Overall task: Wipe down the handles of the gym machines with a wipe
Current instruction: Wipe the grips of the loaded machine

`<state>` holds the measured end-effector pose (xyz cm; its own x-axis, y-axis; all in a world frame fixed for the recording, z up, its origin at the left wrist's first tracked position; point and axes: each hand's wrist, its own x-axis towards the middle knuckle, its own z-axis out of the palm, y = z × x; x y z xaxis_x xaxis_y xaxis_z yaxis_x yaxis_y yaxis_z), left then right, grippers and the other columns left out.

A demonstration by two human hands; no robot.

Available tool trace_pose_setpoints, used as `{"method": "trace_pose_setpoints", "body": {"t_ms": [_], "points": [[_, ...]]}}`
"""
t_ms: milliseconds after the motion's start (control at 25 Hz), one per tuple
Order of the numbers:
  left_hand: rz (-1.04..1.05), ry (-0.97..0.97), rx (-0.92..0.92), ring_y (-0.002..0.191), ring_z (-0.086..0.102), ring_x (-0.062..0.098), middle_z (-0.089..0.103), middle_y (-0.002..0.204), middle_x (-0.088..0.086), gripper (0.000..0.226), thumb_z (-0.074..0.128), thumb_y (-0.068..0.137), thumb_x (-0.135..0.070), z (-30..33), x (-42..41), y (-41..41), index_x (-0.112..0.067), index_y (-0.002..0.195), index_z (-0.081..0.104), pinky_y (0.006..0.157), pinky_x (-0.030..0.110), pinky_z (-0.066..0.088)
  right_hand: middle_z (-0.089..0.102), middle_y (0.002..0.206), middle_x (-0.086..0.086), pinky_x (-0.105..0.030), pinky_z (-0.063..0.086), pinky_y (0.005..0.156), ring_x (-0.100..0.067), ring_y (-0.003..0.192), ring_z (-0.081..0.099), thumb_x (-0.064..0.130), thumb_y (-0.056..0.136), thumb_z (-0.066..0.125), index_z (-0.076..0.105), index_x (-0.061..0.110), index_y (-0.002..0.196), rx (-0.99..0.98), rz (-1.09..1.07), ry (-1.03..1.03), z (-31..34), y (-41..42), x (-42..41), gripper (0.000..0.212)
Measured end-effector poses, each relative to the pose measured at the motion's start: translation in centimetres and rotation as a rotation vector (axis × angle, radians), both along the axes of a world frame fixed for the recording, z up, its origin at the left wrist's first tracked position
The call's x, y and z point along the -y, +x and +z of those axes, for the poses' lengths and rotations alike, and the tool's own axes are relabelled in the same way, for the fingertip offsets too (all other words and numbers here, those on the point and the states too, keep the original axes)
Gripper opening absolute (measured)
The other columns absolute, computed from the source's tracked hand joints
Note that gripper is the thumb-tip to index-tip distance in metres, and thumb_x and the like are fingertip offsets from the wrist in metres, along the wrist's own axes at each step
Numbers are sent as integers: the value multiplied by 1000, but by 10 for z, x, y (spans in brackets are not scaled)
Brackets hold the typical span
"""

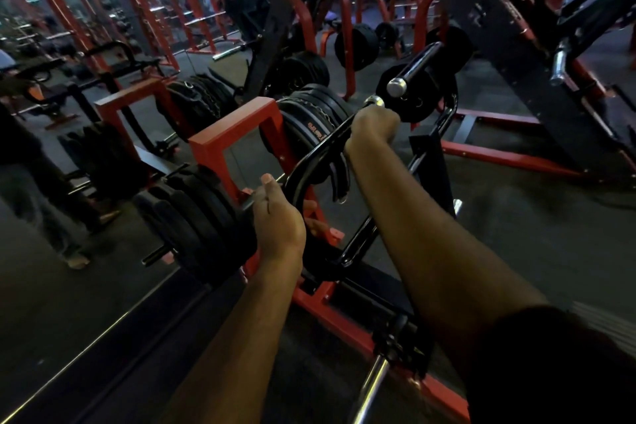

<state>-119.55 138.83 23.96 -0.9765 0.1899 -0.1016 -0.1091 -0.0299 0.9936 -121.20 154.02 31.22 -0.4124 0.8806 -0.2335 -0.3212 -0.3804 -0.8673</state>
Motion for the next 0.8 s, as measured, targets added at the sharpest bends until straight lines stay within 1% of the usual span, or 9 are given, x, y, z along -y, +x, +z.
{"method": "trace_pose_setpoints", "body": {"t_ms": [80,200,240,320,400,520,640,720,800], "points": [[12,-3,-28,81,69,21,68,108,5,51,28,105,-50,-1,1,1,-23,146,40,56,27,56,68,96,-19,-20,52,54,-30,83,69,16,104,35,56,-1,126,-107,67,-291,-6,3,6,34],[-38,-15,-32,115,58,7,53,137,-2,53,27,107,-43,3,0,4,-14,151,33,77,7,44,70,68,-19,-37,60,63,-30,63,70,25,105,31,57,-3,101,-139,196,-360,-20,23,41,39],[-56,-6,-48,105,63,-5,58,128,0,53,27,107,-41,5,0,5,-11,151,32,75,4,43,69,71,-21,-40,60,63,-32,62,69,28,105,31,57,-4,96,-155,180,-360,-21,22,38,42],[-80,9,-57,56,59,-18,55,91,-5,50,26,108,-36,11,2,11,-7,149,35,47,1,41,64,77,-24,-43,61,66,-32,60,65,27,105,31,56,-6,92,-266,100,-428,-15,12,9,43],[-29,-22,-75,41,49,-21,43,81,-11,48,25,109,-31,15,2,17,-5,147,36,38,2,36,60,80,-24,-46,58,84,-31,61,61,22,103,26,54,-7,90,-329,64,-473,-3,1,-17,43],[-2,21,-93,51,62,0,62,105,3,45,27,108,-38,7,0,9,-11,139,45,44,10,43,62,73,-22,-42,57,79,-29,58,62,35,104,30,57,-9,98,-199,174,-391,-18,5,2,52],[55,24,-147,87,56,2,59,113,-5,39,31,105,-43,-1,-2,-5,-17,126,53,75,22,49,64,80,-13,-38,56,71,-28,75,67,53,101,31,63,-1,120,-213,426,-357,-27,25,67,66],[29,42,-180,103,62,16,62,116,3,42,34,95,-59,-9,0,-14,-26,108,57,92,41,53,66,85,-9,-38,58,76,-22,78,67,53,100,40,64,5,117,-121,425,-260,-30,33,98,57],[-96,25,-77,104,66,27,65,117,12,61,32,82,-74,-11,7,-17,-28,113,57,91,51,54,69,99,-7,-39,55,88,-19,90,67,51,101,40,63,12,116,81,428,-52,-32,41,116,47]]}}
